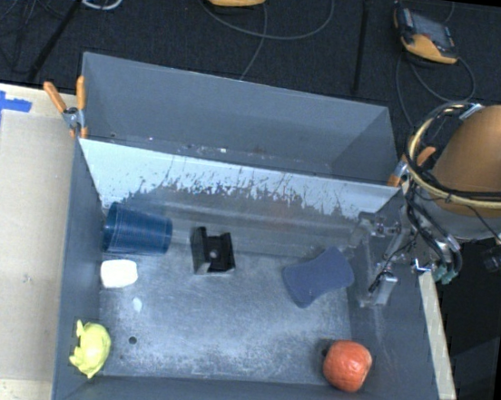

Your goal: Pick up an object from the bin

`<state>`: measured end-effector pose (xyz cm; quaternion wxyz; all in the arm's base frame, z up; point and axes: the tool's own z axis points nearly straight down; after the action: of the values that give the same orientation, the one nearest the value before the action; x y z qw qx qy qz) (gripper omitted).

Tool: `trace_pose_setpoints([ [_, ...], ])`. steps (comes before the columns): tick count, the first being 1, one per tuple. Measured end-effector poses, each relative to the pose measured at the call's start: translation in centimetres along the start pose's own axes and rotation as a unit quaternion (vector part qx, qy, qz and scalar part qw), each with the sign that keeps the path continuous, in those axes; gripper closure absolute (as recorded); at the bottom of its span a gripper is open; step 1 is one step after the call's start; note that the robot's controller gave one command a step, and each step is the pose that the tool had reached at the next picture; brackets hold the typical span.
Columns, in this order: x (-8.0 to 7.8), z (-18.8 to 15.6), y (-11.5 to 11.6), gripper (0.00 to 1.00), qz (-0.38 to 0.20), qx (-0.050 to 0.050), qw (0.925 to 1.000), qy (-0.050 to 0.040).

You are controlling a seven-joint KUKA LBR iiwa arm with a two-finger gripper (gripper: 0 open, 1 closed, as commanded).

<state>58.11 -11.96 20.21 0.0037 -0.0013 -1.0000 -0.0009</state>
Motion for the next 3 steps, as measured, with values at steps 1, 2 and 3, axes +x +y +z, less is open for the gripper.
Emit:
trace_pose_setpoints([
  [1, -0.1, -0.5, 0.1, 0.00, -0.002, 0.001, 1.0000, -0.0039],
  [2, -1.9, 5.0, 0.2, 0.00, -0.069, 0.001, 0.9976, -0.0052],
  [3, -2.8, 6.6, 0.4, 0.00, -0.157, 0.001, 0.9876, -0.0026],
])
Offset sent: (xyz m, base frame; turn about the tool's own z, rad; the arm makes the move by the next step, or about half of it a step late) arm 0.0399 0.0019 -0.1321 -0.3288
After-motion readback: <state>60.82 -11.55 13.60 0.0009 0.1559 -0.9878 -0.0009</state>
